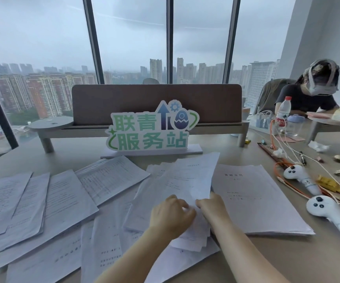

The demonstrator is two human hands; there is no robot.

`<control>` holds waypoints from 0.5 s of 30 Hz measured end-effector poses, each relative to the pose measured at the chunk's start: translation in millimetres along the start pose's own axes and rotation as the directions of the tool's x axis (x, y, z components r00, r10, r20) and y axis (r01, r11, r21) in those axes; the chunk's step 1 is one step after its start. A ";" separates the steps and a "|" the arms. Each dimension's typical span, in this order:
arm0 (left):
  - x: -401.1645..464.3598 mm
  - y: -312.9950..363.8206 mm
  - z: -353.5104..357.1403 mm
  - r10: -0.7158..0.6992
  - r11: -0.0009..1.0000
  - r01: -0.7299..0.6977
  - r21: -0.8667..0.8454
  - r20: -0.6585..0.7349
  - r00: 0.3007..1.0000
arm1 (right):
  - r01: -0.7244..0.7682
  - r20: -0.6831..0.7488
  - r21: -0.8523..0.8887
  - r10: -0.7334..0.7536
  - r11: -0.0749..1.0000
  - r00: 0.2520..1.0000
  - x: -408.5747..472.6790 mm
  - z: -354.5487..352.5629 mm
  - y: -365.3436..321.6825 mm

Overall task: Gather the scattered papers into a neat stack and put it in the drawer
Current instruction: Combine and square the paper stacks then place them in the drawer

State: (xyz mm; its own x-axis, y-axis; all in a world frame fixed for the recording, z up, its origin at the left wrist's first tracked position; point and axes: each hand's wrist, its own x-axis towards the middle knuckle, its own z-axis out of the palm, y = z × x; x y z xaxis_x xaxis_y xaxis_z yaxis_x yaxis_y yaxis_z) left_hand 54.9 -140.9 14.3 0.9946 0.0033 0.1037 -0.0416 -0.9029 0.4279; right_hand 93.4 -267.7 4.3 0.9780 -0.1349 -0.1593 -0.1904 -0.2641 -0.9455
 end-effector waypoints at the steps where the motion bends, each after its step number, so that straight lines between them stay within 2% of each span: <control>1: 3.8 -6.1 -1.4 -0.006 0.999 0.005 -0.033 -0.022 1.000 | 0.019 -0.011 0.001 -0.019 1.000 1.000 -1.7 -2.0 -1.4; 3: 13.8 -19.4 -5.8 -0.041 0.995 0.033 -0.095 -0.080 0.996 | 0.056 -0.037 0.034 -0.055 0.998 0.998 -4.0 -7.4 -4.8; 6: 30.0 -37.5 -20.5 -0.180 0.961 0.140 -0.240 -0.155 0.971 | 0.142 -0.061 0.096 -0.137 0.985 0.989 -6.0 -16.6 -11.4; 9: 47.8 -53.0 -43.9 -0.329 0.832 0.195 -0.520 -0.178 0.927 | 0.258 -0.080 0.159 -0.248 0.953 0.966 -9.3 -29.0 -24.2; 12: 56.3 -59.6 -71.7 -0.307 0.576 0.026 -0.817 -0.187 0.933 | 0.374 -0.077 0.243 -0.366 0.895 0.927 -22.1 -39.6 -44.7; 14: 54.7 -55.6 -89.0 -0.269 0.427 -0.107 -0.898 -0.239 0.933 | 0.431 -0.076 0.295 -0.428 0.853 0.900 -28.4 -43.5 -57.4; 15: 53.3 -52.8 -95.8 -0.267 0.402 -0.167 -0.900 -0.290 0.919 | 0.451 -0.074 0.323 -0.452 0.832 0.889 -31.1 -43.7 -63.4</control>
State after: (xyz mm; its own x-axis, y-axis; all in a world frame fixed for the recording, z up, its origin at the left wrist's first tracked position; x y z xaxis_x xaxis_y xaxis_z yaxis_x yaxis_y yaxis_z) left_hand 101.0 -51.9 83.2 0.8976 0.3690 0.2413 -0.2686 0.0237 0.9630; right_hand 71.3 -288.4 81.6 0.9490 -0.0716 0.3071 0.3097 0.0277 -0.9504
